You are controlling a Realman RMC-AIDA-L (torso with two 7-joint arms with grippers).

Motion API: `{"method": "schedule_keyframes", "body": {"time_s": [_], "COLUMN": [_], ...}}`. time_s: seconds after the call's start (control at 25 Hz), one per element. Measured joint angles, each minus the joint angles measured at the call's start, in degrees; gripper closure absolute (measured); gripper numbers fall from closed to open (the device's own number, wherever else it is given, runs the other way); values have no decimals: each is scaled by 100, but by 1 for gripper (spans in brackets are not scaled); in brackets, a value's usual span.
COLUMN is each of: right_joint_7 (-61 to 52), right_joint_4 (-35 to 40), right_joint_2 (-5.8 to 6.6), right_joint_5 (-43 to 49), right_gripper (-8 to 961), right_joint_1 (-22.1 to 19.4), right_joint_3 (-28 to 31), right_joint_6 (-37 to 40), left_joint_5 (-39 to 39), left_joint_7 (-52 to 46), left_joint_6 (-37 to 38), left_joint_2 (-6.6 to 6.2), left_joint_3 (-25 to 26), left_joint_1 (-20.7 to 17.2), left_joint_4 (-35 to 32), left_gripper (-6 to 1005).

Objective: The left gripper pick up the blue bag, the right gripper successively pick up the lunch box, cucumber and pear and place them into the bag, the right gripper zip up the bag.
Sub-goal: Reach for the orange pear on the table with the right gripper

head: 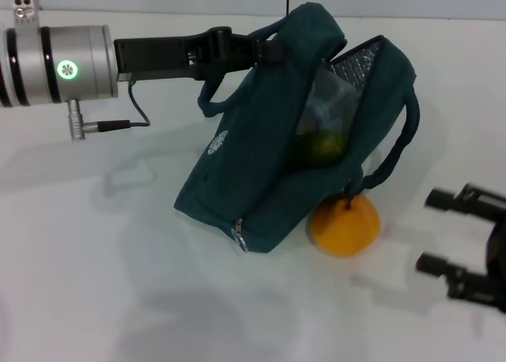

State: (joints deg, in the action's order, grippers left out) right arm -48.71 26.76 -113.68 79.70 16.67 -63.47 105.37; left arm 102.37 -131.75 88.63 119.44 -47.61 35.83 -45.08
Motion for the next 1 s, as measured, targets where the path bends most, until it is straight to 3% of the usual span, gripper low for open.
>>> {"method": "schedule_keyframes", "body": {"time_s": [0.24,0.64,1.0], "right_joint_7": [5,20,24], "right_joint_4": [-129,-206,-235], "right_joint_2": [-134,-155,-166], "right_joint_5": [342,257,247], "right_gripper": [245,383,379], "right_joint_1": [67,317,543], "right_joint_3": [-87,-66,-62], "right_joint_6": [-358,-932,-1261], "left_joint_5": [-1,-8,-15], "left_joint_7": [142,191,193], "left_joint_6": [-160,-168,-156], "left_joint_2": [0,1,9], "left_joint_3": [7,7,7], "left_joint_1": [-52,-105,-115], "left_joint_4": [49,80,88], "left_gripper": [939,939,939]}}
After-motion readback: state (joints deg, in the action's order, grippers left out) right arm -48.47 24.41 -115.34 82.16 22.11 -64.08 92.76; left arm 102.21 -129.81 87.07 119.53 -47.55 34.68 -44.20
